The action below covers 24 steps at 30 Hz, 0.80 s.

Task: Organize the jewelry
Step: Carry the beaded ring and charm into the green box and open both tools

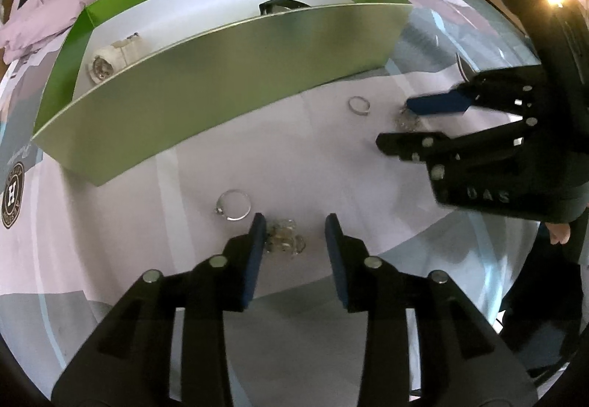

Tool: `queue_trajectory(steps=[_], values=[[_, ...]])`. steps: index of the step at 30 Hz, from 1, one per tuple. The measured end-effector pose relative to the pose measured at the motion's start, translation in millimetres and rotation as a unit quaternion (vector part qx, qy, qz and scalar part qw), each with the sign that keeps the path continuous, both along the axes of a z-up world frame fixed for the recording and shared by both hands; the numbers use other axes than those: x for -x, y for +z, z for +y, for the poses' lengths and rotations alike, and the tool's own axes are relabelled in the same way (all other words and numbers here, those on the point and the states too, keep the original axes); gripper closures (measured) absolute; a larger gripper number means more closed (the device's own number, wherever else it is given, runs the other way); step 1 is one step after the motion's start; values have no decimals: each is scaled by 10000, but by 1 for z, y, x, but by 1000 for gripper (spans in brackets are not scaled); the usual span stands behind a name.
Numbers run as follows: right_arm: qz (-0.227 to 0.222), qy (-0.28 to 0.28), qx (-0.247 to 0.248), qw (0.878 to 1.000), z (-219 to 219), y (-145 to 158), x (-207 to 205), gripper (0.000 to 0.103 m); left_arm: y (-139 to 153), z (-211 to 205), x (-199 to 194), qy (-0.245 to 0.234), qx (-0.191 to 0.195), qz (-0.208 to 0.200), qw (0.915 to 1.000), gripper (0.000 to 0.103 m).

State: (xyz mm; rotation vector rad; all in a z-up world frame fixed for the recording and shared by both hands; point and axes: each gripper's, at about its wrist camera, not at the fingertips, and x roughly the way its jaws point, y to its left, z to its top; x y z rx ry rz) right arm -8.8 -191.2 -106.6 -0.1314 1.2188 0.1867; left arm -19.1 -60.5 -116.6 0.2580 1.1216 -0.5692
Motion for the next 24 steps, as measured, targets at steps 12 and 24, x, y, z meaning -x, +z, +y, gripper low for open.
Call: queue_trajectory(steps=[12, 24], values=[[-401, -175, -805, 9958, -20, 42, -2, 82, 39, 26, -6, 281, 488, -335, 9979, 90], [-1695, -316, -1516, 9733, -13, 91, -42, 82, 95, 48, -64, 862, 695, -1065, 9881, 90]])
